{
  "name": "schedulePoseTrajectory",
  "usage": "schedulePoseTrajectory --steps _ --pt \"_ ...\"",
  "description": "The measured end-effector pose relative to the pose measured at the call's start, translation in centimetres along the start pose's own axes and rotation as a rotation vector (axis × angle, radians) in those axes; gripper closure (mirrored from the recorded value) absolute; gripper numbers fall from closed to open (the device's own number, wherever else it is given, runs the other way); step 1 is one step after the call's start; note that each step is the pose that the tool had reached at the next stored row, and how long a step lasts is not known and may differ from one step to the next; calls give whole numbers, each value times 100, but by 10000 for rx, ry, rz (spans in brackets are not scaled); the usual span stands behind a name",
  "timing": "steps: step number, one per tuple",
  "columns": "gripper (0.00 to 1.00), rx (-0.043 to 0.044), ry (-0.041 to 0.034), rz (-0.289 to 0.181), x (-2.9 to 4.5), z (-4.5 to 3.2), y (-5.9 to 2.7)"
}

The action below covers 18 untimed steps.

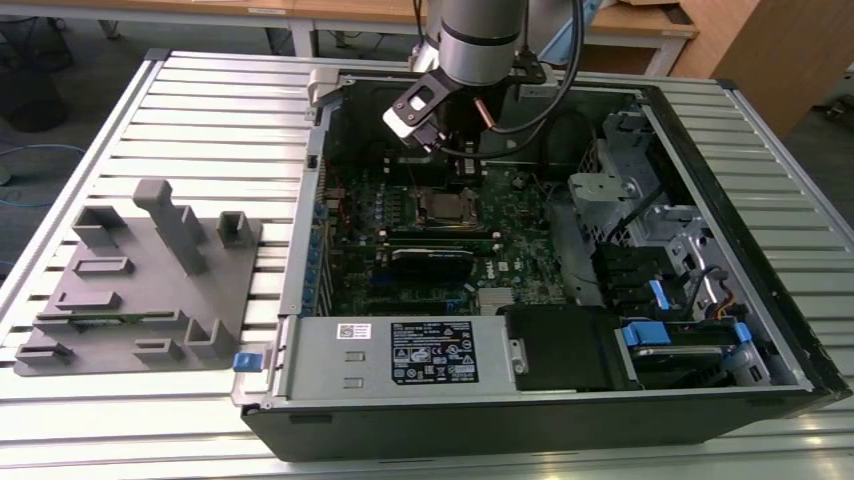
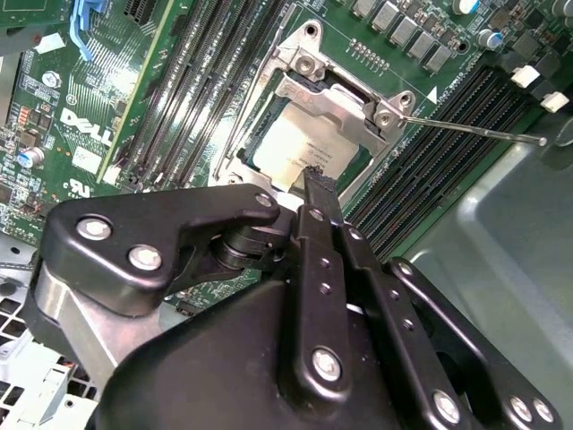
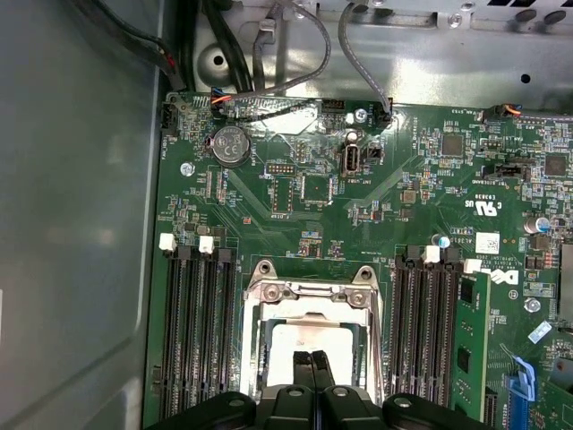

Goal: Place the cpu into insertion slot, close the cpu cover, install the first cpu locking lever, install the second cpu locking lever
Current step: 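Close the cpu cover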

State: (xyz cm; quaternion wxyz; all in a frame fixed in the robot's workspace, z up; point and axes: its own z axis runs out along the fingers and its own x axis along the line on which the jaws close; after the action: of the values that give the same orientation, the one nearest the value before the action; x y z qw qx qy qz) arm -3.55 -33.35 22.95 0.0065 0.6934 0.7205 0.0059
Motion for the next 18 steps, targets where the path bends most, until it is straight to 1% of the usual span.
schedulePoseTrajectory --steps 9,18 --pt "89 0 0 -14 0 0 0" --pt "89 0 4 -238 0 1 0"
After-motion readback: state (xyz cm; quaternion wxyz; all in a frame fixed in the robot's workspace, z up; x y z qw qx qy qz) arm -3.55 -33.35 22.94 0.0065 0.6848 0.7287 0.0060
